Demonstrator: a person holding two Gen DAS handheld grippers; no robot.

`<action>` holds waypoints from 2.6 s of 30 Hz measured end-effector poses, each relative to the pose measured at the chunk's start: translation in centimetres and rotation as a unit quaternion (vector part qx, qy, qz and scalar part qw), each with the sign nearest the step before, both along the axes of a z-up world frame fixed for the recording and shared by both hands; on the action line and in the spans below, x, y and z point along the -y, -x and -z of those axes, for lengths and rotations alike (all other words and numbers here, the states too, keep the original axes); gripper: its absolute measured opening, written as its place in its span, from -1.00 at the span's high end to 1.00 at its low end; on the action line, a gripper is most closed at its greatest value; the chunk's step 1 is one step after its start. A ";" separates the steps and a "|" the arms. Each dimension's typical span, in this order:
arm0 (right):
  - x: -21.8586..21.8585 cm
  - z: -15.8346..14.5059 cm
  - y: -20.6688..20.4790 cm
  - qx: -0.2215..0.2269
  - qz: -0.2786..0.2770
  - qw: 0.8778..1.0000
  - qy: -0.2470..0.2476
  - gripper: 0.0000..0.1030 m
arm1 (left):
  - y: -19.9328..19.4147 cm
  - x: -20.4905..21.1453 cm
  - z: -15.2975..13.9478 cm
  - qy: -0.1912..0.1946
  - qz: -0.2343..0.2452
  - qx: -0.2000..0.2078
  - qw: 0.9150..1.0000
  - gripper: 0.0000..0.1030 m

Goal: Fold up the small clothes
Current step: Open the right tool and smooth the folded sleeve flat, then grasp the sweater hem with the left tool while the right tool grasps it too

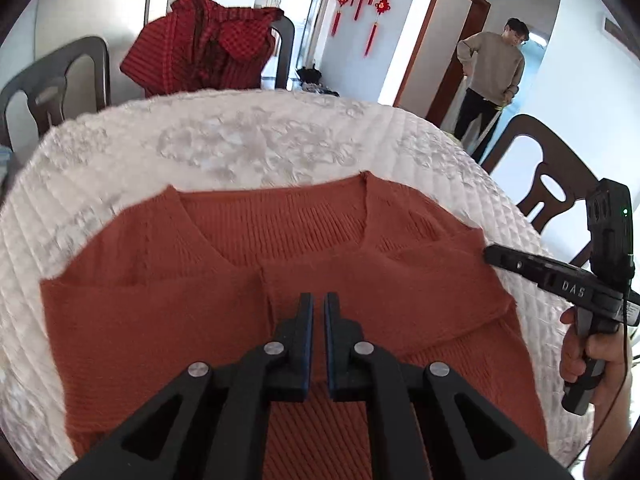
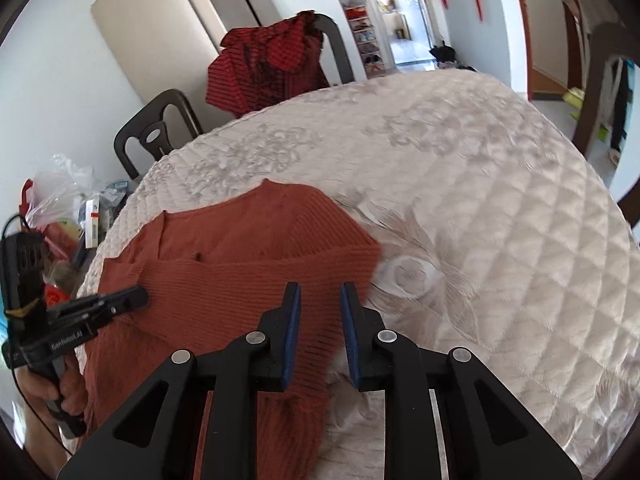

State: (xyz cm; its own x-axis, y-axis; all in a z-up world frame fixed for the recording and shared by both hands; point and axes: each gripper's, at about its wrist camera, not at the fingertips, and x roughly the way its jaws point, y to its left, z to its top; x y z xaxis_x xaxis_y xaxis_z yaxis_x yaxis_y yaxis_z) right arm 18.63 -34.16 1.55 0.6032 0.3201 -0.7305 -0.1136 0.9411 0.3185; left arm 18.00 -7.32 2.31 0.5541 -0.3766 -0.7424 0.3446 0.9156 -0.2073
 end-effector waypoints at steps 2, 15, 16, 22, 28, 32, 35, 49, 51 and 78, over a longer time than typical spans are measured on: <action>-0.3 1.1 -0.5 -0.018 -0.010 1.000 0.010 0.60 | -0.6 0.1 1.1 -0.005 0.010 -0.019 1.000 0.85; -0.7 0.8 4.1 -0.010 -0.012 1.000 0.020 0.59 | 3.4 -0.7 0.3 -0.015 0.001 -0.004 1.000 0.84; -0.6 0.5 4.7 -0.002 -0.013 1.000 0.020 0.59 | 3.8 -0.8 0.3 -0.018 -0.001 -0.001 1.000 0.84; -0.6 -0.8 7.5 0.011 -0.026 1.000 0.013 0.60 | 6.7 -2.9 -0.5 -0.013 -0.018 0.005 1.000 0.84; -1.0 -2.1 10.3 0.025 -0.059 0.998 -0.002 0.59 | 9.7 -5.1 -1.8 -0.006 -0.039 0.025 0.999 0.37; -1.2 -2.7 11.9 0.027 -0.068 0.997 -0.004 0.50 | 11.6 -5.7 -2.4 -0.012 -0.041 0.038 0.998 0.27; -1.0 -3.2 13.4 0.032 -0.069 0.997 -0.010 0.32 | 13.2 -6.3 -2.8 -0.016 -0.042 0.048 0.998 0.19; 0.0 -1.3 20.3 -0.005 -0.063 0.998 -0.027 0.24 | 19.4 -10.4 -0.6 -0.010 -0.096 0.015 0.995 0.14; 0.2 -0.2 20.8 -0.019 -0.057 0.997 -0.042 0.24 | 19.9 -11.0 0.5 -0.001 -0.102 -0.004 0.995 0.14; -1.7 2.9 21.3 -0.055 -0.081 0.978 -0.181 0.33 | 22.8 -12.4 2.8 0.120 -0.119 -0.050 0.984 0.23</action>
State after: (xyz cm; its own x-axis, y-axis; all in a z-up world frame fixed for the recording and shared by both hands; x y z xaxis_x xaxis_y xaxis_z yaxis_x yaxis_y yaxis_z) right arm -2.63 -32.43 -1.38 0.4468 0.6555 -0.6088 -0.1982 0.7361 0.6471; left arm -4.75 5.11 -0.49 0.5770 -0.4153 -0.7033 0.0925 0.8887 -0.4490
